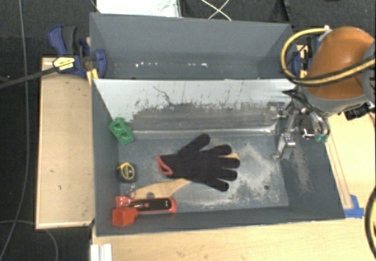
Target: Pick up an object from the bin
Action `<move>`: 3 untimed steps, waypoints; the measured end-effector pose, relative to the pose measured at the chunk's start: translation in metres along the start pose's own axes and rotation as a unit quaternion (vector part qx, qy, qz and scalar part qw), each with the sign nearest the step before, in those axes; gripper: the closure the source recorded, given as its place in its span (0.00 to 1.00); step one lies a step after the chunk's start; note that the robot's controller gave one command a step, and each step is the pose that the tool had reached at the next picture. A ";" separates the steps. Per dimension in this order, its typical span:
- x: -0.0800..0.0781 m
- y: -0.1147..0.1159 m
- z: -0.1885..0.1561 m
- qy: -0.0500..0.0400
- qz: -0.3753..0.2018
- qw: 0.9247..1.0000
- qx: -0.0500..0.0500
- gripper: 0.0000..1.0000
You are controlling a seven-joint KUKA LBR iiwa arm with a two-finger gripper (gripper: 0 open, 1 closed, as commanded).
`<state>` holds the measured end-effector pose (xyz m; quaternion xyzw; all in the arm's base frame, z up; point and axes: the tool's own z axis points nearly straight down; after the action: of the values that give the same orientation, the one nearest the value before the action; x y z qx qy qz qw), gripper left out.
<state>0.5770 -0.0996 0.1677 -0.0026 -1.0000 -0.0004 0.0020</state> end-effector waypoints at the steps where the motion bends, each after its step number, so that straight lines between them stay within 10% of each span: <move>1: -0.002 0.000 -0.004 -0.004 -0.002 1.000 0.001 0.00; 2: 0.027 0.073 0.098 -0.003 -0.057 0.998 0.000 0.00; 3: 0.019 0.092 0.023 -0.011 -0.104 0.994 0.003 0.00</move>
Offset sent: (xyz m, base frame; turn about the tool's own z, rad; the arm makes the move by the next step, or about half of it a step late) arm -0.0266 0.0718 -0.0977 -0.1118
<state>0.5580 -0.0072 0.1446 0.1019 -0.9947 0.0028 -0.0096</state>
